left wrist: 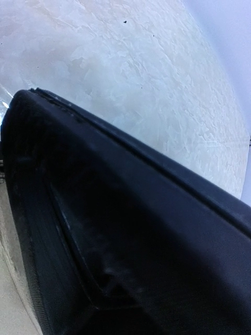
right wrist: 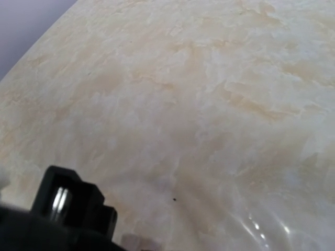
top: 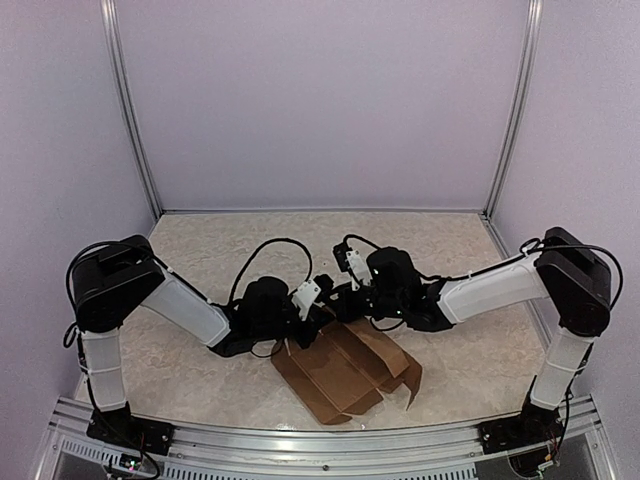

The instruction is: Fold the paper box

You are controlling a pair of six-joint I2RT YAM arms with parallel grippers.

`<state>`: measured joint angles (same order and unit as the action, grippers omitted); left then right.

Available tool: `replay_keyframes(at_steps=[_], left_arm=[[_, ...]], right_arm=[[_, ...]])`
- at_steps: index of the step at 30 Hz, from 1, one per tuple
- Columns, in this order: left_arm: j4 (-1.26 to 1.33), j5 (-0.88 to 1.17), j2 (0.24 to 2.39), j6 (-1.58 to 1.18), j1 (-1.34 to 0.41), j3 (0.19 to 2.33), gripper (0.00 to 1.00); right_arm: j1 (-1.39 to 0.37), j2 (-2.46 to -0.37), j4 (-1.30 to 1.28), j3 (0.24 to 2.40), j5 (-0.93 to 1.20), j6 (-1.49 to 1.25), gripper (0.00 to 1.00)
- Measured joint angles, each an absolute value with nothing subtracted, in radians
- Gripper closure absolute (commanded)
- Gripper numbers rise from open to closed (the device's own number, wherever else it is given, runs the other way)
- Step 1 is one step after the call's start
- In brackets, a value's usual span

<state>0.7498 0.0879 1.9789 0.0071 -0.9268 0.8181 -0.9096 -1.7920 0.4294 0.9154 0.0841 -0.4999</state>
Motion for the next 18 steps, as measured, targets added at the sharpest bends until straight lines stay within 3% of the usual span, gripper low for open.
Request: replay_keyframes(at_steps=[18], left_arm=[[0.792,0.014,1.976,0.033,-0.958,0.791,1.0]], right_arm=[[-0.91,-1.647,0.307,0.898,-0.01,-0.478,1.0]])
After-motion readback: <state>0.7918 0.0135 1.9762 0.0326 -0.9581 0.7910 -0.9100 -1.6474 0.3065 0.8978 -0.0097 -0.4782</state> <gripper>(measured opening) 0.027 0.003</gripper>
